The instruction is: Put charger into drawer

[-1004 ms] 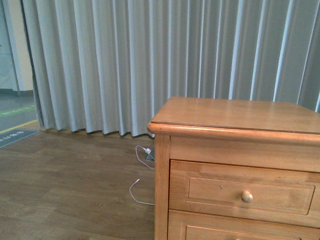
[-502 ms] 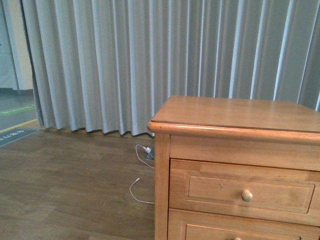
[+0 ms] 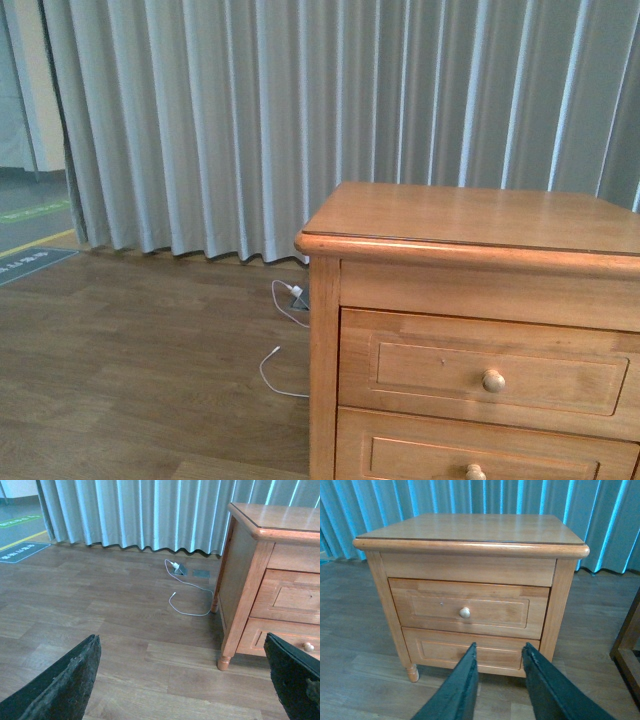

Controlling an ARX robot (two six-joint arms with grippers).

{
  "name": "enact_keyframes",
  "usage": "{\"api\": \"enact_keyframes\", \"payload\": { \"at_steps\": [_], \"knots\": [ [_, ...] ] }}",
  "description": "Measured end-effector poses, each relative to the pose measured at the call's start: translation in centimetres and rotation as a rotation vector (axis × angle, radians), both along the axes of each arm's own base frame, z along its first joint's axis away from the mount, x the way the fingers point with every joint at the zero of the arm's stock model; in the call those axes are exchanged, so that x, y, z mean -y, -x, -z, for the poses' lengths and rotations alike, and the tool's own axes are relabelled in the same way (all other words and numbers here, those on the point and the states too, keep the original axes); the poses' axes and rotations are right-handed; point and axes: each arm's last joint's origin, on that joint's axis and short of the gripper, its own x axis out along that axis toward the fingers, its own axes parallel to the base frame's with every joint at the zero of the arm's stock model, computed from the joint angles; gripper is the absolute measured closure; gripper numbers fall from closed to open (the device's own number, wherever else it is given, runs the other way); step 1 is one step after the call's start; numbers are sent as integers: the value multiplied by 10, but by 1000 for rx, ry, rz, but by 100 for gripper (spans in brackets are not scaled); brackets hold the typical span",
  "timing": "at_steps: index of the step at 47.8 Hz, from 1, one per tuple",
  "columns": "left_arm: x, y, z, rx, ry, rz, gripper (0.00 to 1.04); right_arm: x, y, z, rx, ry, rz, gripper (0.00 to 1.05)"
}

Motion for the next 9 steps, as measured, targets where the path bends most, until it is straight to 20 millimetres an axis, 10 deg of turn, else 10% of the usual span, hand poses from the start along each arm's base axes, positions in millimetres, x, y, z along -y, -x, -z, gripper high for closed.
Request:
{"api": "enact_keyframes", "payload": {
  "at_steps": [9],
  "knots": [
    [0,0,0,0,0,0,6,0,0,0,0,0,0,26]
  ]
}}
